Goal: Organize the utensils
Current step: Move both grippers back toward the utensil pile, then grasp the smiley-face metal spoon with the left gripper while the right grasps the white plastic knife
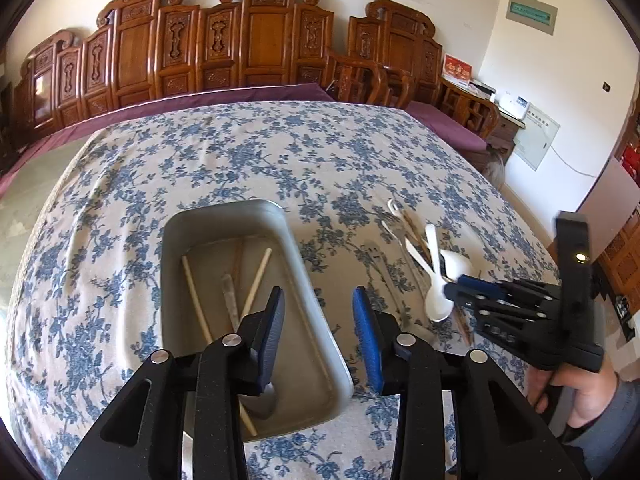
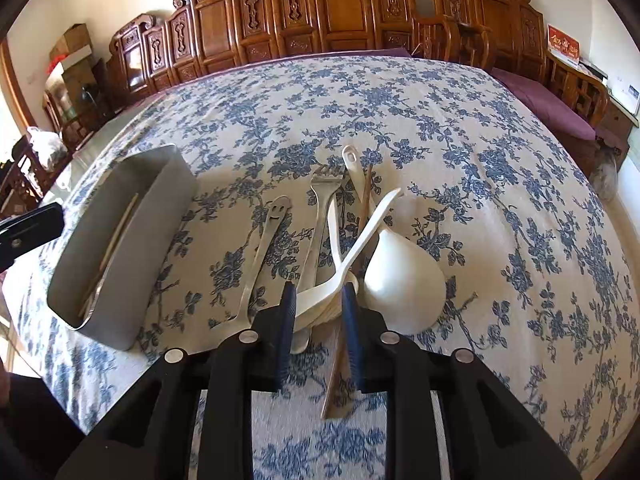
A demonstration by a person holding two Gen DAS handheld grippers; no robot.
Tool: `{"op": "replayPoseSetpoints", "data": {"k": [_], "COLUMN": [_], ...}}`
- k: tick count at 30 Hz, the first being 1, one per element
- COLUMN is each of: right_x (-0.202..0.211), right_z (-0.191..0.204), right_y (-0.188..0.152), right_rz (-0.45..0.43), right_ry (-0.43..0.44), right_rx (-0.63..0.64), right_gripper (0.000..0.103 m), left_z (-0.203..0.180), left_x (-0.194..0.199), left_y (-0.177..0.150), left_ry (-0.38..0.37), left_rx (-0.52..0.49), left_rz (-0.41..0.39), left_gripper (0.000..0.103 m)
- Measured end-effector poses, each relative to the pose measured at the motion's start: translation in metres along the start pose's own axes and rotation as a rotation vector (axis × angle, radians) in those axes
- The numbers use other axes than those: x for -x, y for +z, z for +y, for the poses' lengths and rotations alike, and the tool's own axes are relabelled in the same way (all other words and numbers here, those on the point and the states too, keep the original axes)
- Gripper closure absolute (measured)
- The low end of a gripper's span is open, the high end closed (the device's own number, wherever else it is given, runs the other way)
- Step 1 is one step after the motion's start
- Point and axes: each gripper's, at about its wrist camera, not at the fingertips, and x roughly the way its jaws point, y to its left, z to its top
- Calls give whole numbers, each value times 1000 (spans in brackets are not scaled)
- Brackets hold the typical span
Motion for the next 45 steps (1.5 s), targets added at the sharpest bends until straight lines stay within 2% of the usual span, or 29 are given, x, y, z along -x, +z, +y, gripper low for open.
{"op": "replayPoseSetpoints", "data": {"k": [4,9,18,20,21,23,24,27,38,45], "right_x": [-10,-7,-29,-30,-30,-30,-29,-21,39,67], "right_z": [1,3,13,17,19,20,19,16,-13,-35], "right_y": [8,16,14,14,13,12,12,9,0,-9], "right_rz": [29,8,92,95,94,92,90,84,-2,-38], "right_ry": [-23,-31,-37,-42,-38,-45,-42,-20,27,48], "right_rx": [-3,16,77,91,95,103,103,92,80,96], "right_gripper": [75,75,75,79,85,87,92,97,97,97], "left_z": [-6,-8,-12,-14,-15,-16,-17,-21,-60,-90], "left_x": [-1,-2,-3,-3,-2,-2,-3,-2,1,-10], "left_y": [-1,-2,-4,-5,-5,-5,-5,-6,-19,-26], "left_ry": [-8,-5,-12,-14,-16,-20,-20,-24,-24,2], "left_rx": [-7,-13,-23,-26,-28,-30,-31,-35,-60,-90], "left_rz": [2,5,9,10,10,10,10,6,-17,23], "left_gripper": [69,69,69,69,69,69,69,69,69,69]}}
